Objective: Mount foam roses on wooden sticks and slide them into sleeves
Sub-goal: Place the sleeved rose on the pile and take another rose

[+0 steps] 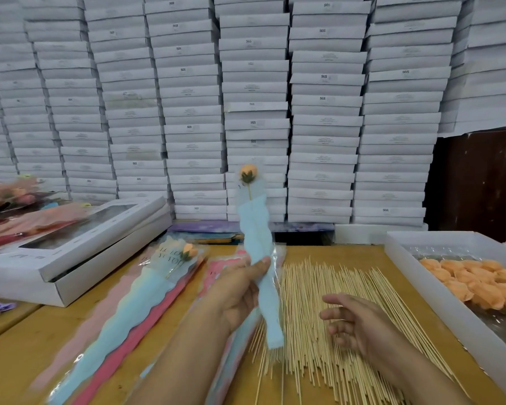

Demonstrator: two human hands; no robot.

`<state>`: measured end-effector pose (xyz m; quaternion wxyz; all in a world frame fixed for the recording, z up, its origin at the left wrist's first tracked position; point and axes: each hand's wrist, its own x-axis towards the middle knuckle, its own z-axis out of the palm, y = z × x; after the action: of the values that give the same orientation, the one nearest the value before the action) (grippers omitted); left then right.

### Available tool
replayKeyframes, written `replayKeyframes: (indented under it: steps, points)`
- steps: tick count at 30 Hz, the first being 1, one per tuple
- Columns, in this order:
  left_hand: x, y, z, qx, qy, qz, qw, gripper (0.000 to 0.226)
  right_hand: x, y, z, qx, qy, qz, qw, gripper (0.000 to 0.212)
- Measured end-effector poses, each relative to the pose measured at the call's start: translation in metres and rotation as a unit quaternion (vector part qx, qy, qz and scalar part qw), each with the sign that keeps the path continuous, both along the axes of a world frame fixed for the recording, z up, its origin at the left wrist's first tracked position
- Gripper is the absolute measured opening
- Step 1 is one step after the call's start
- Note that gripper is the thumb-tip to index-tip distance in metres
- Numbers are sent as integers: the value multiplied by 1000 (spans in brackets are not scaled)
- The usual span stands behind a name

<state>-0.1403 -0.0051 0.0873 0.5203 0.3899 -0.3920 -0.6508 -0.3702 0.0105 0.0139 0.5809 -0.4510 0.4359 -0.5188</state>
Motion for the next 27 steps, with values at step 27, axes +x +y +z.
replayKeyframes:
  steps: [27]
  points:
    - [235, -22, -87, 36, -703, 223, 674, 37, -2, -5, -5, -9, 26, -4, 1000, 24]
